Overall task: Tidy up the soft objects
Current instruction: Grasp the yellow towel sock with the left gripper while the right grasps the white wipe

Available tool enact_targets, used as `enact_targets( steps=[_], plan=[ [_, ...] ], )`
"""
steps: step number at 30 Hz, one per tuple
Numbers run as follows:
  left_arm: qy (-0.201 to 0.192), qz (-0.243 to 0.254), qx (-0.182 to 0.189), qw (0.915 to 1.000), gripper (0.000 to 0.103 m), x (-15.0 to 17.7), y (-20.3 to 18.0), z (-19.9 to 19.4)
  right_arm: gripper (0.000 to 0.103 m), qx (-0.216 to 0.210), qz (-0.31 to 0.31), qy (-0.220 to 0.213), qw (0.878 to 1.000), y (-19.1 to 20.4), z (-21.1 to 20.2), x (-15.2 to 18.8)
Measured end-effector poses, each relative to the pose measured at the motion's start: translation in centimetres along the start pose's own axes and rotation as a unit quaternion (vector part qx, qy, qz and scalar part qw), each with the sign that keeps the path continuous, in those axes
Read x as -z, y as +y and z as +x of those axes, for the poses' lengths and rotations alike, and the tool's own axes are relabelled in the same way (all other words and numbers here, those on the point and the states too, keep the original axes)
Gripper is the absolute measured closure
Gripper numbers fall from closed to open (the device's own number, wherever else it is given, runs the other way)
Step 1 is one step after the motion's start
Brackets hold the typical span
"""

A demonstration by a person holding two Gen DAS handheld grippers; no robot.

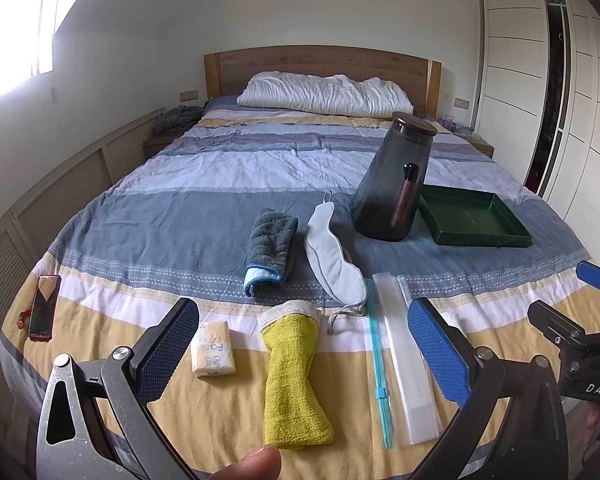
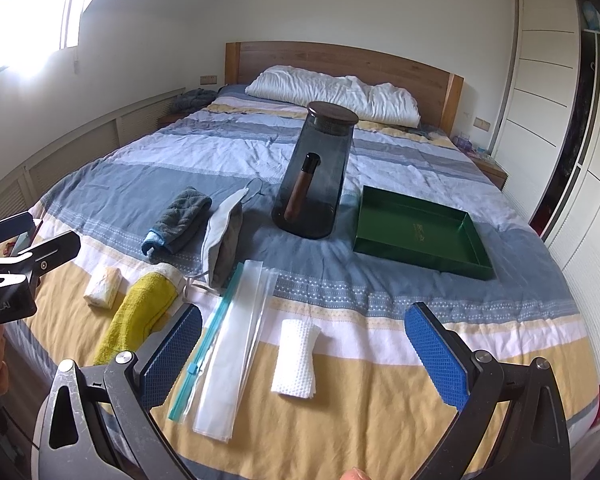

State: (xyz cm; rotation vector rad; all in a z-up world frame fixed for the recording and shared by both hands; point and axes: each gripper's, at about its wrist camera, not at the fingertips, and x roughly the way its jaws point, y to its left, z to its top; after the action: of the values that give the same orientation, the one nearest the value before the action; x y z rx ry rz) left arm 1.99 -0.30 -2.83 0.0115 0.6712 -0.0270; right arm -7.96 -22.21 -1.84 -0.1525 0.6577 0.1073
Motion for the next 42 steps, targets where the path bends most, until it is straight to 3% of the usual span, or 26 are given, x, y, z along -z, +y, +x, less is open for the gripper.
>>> enact_targets(
  steps=[9, 16, 19, 26, 33, 42],
  plan=[
    [0.042, -0.019, 0.017, 0.9988, 0.001, 1.3, 2.3, 2.3, 0.0, 0.013, -0.007, 0.043, 0.999, -0.7, 4.6, 1.3],
    [0.078, -0.017, -0.027, 0.9965, 0.001, 3.0, 6.8, 4.3, 0.0, 0.009, 0.007, 0.095, 0.995, -1.5, 10.6, 2.1],
    [0.093, -0.023, -0.028, 0.995, 0.001, 3.6, 7.5, 5.2, 0.0, 0.004, 0.008, 0.109, 0.994, -1.9, 13.1, 2.1],
    [0.141, -0.011, 0.042, 0.9891, 0.001, 5.0, 4.4, 8.4, 0.0, -0.001, 0.011, 0.131, 0.991, -1.9, 17.2, 2.9],
    [0.185, -0.005, 0.045, 0.9816, 0.001, 5.8, 1.7, 12.3, 0.0, 0.0, 0.009, 0.147, 0.989, -1.5, 19.3, 3.6],
    [0.209, 0.007, 0.04, 0.9771, 0.001, 6.3, 0.0, 15.0, 0.0, 0.009, 0.003, 0.162, 0.987, -1.4, 21.1, 4.2]
  ],
)
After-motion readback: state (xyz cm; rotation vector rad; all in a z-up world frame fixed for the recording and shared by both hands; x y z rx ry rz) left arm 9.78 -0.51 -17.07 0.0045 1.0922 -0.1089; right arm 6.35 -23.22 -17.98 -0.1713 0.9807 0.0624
